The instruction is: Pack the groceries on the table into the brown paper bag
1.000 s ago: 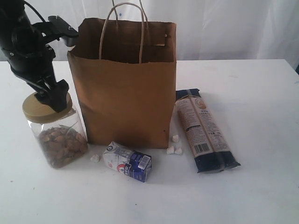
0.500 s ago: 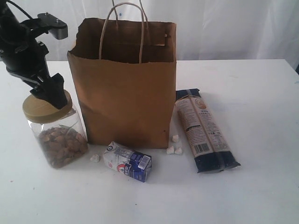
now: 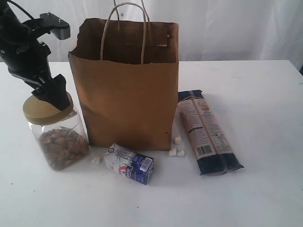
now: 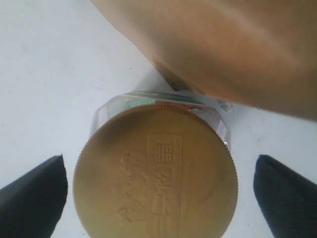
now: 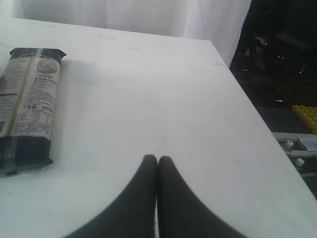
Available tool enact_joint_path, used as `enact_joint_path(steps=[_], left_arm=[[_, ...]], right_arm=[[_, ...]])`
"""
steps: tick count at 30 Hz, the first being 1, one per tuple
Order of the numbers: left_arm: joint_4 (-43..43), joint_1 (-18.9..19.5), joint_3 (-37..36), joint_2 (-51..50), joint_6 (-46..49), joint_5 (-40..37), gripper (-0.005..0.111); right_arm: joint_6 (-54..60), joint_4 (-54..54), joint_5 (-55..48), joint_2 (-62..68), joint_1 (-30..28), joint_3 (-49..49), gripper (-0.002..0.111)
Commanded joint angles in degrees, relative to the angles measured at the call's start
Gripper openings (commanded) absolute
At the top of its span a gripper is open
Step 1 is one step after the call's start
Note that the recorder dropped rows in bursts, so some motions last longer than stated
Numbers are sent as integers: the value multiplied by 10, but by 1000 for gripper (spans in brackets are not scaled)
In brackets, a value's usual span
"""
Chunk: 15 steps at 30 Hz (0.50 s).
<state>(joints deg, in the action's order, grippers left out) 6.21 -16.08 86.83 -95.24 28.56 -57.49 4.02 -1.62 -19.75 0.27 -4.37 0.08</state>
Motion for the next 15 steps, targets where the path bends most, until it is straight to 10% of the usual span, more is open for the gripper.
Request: enact_joint_path(steps=[1,15], left_arm=[[1,1,-2,-1,2,-5,105],[-2,1,-2,-1,-4,-16,105]], right_arm=[[-1,-1,1,-3,-3,-1,0],[-1,-1,1,-3,-3,-1,0]])
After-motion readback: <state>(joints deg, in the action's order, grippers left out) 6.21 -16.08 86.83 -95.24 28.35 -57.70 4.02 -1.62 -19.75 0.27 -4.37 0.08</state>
